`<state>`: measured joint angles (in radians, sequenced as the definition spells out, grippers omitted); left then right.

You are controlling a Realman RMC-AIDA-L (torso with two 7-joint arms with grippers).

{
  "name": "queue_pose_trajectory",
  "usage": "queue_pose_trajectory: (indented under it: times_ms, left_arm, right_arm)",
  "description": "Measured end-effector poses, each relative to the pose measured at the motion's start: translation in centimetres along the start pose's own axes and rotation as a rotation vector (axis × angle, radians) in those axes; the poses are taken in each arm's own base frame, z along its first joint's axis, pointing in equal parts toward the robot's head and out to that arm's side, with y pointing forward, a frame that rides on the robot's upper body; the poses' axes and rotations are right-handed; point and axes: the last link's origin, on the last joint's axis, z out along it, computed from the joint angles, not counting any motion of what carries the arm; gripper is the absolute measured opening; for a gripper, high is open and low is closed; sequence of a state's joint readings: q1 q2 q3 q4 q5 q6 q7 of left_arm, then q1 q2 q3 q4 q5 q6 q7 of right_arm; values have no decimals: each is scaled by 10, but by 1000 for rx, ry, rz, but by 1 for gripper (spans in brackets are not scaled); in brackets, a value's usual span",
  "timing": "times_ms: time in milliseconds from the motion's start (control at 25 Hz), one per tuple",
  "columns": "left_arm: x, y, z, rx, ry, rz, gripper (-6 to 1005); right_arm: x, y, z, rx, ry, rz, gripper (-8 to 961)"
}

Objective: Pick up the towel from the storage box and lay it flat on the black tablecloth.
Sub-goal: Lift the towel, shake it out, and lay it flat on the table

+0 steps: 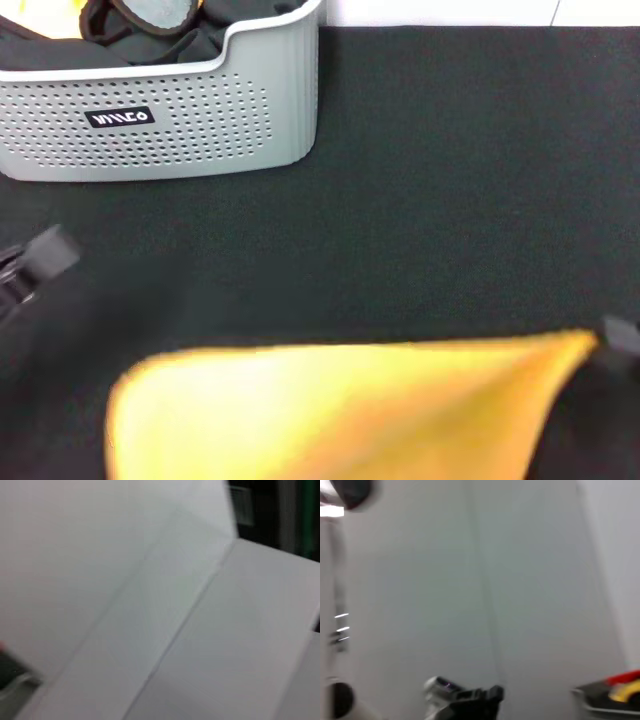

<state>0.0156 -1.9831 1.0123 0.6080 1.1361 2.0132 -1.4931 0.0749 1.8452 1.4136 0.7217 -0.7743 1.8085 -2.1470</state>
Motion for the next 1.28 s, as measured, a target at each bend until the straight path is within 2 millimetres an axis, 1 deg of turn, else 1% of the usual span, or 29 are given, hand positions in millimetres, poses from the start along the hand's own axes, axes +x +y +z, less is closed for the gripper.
queue_pose_trajectory:
  times_ms: [40, 120, 320, 400, 480, 640, 800, 840, 880, 960, 1000, 1040, 1080, 1160, 1280]
  left_arm:
    - [-4, -11, 5, 23, -7, -26, 13]
    - [-13, -31, 23, 46, -63, -52, 13]
    - [-38, -73, 85, 91, -234, 3, 5]
    - [-42, -86, 103, 126, -265, 37, 3]
    - [-43, -95, 118, 150, -278, 60, 4]
    - [-43, -96, 132, 124, -292, 73, 5]
    - [-36, -88, 133, 67, -244, 71, 6]
    - [-34, -83, 134, 36, -222, 69, 6]
    - [-31, -77, 134, 2, -201, 67, 6]
    - [-30, -69, 136, -52, -177, 63, 7]
    - [-30, -66, 137, -76, -169, 62, 7]
    - [-29, -62, 138, -102, -160, 65, 7]
    - [-29, -59, 140, -125, -151, 74, 7]
    - [-29, -56, 144, -147, -137, 95, 8]
    - [-31, -55, 154, -164, -97, 121, 9]
  right_arm:
    - [4, -7, 2, 28, 1, 15, 1]
    - [16, -21, 10, 62, 23, 54, 1]
    - [36, -56, 41, 125, 98, 87, 1]
    - [42, -69, 49, 174, 134, 83, 1]
    - [45, -76, 54, 203, 156, 78, 1]
    - [40, -80, 58, 182, 151, 60, 1]
    - [15, -82, 53, 125, 103, 9, 1]
    - [6, -83, 52, 104, 86, -6, 1]
    - [-13, -88, 53, 64, 55, -42, 1]
    - [-24, -91, 55, 45, 40, -64, 1]
    - [-38, -96, 58, 22, 28, -90, 1]
    - [-46, -98, 61, 10, 24, -103, 1]
    - [-59, -103, 66, -15, 18, -125, 1]
    - [-80, -111, 77, -58, 14, -153, 1]
    - [-102, -120, 95, -116, 17, -179, 1]
